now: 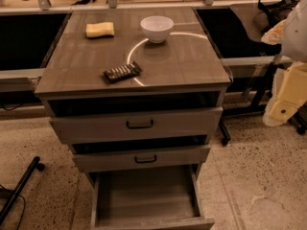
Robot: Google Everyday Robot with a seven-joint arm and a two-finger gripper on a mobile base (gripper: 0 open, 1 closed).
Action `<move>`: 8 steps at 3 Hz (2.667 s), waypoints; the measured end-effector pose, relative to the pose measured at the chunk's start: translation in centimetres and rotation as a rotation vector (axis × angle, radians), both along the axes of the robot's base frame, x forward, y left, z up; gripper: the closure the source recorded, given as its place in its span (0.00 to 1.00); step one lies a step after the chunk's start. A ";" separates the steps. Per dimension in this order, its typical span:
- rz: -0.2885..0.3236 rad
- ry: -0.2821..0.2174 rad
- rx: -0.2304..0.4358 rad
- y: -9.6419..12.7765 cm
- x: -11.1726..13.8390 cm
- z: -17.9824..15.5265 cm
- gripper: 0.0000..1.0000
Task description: Place rxbar chocolate into bottom drawer
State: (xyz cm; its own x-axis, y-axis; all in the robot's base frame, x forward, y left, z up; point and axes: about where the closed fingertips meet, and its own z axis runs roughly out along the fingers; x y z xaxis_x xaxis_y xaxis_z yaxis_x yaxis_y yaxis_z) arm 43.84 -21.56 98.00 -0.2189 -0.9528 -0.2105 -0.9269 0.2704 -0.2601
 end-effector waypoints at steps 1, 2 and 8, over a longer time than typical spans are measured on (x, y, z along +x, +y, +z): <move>0.000 0.000 0.000 0.0 0.0 0.0 0.00; 0.038 -0.005 0.041 1.4 1.1 -0.4 0.00; 0.432 0.067 0.307 17.6 15.0 -5.6 0.00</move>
Offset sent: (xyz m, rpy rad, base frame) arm 0.0281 0.0353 -0.0148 0.1113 0.0079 0.1027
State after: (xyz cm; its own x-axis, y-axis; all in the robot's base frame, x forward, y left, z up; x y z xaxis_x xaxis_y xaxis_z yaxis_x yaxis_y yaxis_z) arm 58.86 -3.94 92.45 0.1572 -0.8560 -0.4926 -0.9825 -0.0852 -0.1654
